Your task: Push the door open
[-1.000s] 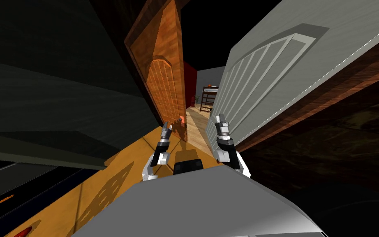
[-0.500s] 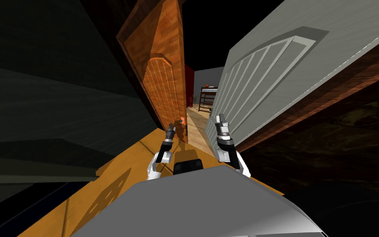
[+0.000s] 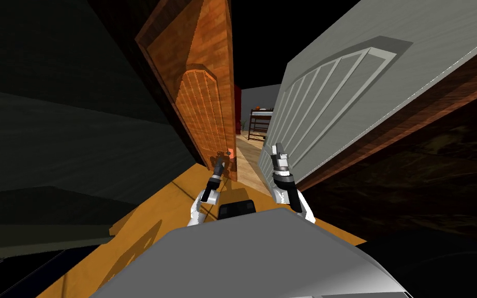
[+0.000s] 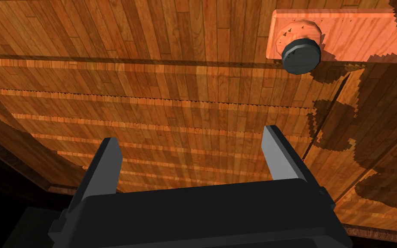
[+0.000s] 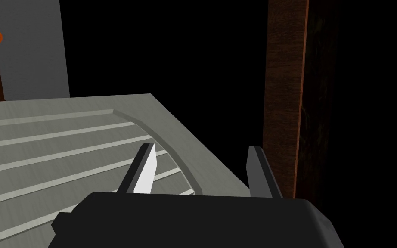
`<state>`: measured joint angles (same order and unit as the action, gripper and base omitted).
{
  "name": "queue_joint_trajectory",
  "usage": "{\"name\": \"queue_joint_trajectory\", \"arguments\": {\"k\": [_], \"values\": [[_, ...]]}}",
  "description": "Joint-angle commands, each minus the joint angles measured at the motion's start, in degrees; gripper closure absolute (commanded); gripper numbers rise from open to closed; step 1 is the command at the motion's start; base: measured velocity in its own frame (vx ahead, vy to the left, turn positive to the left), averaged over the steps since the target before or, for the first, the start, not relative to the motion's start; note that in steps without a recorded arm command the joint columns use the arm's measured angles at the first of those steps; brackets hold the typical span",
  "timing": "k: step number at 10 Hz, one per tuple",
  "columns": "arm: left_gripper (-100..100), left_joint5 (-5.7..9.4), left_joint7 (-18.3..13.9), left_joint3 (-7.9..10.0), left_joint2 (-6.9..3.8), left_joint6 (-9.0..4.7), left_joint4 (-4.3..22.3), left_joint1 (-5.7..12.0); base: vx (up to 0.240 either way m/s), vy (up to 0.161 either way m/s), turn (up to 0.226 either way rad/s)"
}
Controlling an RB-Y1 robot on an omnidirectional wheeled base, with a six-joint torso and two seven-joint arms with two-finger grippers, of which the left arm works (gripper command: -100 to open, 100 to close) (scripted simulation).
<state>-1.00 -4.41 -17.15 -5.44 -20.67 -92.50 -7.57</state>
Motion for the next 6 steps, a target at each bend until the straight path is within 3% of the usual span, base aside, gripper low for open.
{"name": "queue_joint_trajectory", "arguments": {"k": [1, 6], "values": [[-100, -0.10, -0.3, -0.76, -0.06, 0.81, 1.9, 0.90, 0.056, 0.130, -0.098], [-100, -0.40, -1.0, -2.77, -0.02, 2.32, 7.7, 3.45, 0.057, 0.104, -0.089]]}}
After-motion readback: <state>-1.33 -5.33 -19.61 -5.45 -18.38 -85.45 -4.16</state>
